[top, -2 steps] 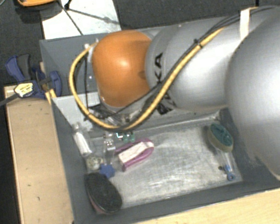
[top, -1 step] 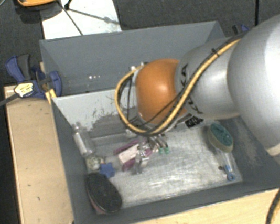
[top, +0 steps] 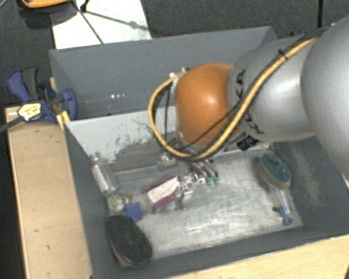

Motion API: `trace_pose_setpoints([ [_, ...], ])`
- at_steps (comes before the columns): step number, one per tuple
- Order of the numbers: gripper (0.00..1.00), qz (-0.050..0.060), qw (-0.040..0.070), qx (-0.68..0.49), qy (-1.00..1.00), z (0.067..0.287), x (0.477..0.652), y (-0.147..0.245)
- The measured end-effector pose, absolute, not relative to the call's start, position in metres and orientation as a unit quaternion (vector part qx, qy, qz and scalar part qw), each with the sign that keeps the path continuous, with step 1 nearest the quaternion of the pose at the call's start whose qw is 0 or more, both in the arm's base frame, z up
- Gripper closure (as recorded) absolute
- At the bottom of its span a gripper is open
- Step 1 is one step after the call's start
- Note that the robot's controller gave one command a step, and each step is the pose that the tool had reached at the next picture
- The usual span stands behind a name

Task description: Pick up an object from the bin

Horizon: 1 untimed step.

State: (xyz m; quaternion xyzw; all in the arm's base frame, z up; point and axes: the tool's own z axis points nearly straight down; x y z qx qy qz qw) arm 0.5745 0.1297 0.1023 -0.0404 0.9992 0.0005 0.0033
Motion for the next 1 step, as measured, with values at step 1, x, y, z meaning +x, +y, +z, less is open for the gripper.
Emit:
trace_pose_setpoints([
  [1, 0.0, 0.001, 0.004, -0.025, 1.0, 0.1018, 0.5795, 0.1299],
])
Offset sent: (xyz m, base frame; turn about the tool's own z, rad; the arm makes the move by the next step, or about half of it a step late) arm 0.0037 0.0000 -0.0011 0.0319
